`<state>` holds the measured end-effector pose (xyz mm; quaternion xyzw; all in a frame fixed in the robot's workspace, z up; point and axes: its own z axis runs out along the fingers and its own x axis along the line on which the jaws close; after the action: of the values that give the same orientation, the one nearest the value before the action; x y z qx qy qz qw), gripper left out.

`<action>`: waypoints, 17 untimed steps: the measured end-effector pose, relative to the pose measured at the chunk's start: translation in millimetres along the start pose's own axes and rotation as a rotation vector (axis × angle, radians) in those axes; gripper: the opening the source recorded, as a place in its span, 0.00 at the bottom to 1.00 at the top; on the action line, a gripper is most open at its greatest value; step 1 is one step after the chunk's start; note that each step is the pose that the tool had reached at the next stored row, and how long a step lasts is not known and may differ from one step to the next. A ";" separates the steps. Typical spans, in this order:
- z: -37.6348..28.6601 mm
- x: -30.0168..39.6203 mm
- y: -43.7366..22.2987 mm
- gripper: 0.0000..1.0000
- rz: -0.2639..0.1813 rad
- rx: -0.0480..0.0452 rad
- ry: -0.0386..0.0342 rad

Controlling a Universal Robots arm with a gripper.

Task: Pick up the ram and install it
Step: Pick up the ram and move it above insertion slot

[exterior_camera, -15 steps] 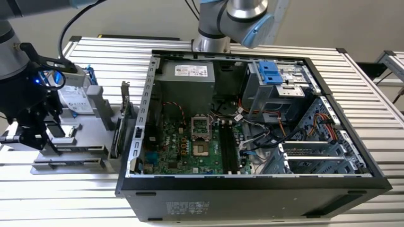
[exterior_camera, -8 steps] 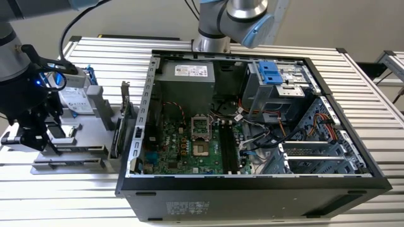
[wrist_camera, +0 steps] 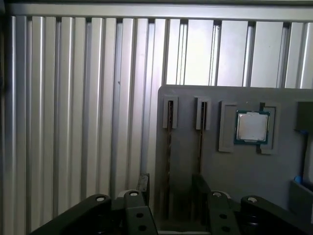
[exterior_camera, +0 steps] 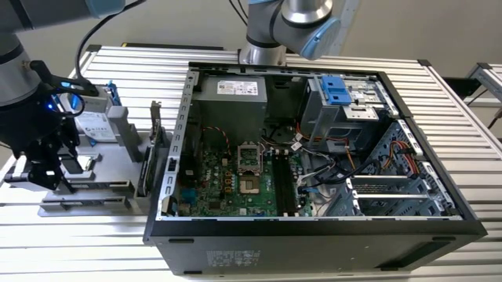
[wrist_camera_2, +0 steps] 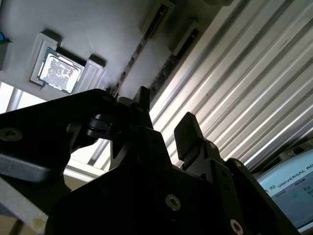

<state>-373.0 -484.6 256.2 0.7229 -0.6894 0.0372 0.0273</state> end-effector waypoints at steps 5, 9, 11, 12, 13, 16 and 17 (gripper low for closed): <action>4.3 -0.4 0.0 1.00 0.000 0.0000 0.0005; 7.1 -0.6 0.1 1.00 0.000 -0.0001 0.0006; 8.5 -0.6 0.2 1.00 0.000 -0.0001 0.0006; 9.2 -0.6 0.3 1.00 0.000 -0.0001 0.0006; 9.9 -0.4 0.2 1.00 0.000 -0.0001 0.0006; 11.7 0.1 0.2 1.00 0.000 -0.0001 0.0005; 12.2 0.3 0.2 1.00 0.000 0.0000 0.0005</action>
<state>-373.0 -485.9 244.1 0.7228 -0.6895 0.0373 0.0275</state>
